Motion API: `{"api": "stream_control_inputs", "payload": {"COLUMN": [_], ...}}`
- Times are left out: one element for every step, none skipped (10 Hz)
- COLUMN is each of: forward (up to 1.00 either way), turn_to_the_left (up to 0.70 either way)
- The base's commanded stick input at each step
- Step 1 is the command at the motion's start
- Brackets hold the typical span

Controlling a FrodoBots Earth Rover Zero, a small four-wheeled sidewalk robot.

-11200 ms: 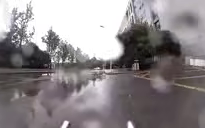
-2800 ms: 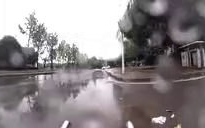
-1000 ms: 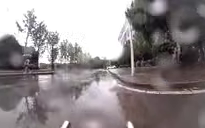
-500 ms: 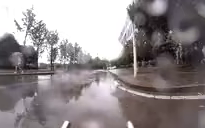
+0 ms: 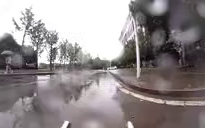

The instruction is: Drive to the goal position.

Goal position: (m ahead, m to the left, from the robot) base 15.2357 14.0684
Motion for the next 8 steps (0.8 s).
{"api": "stream_control_inputs", "payload": {"forward": [0.7, 0.7, 0.7, 0.7, 0.7, 0.7, 0.7, 0.7], "turn_to_the_left": [0.0, 0.0, 0.0, 0.0, 0.0, 0.0, 0.0, 0.0]}}
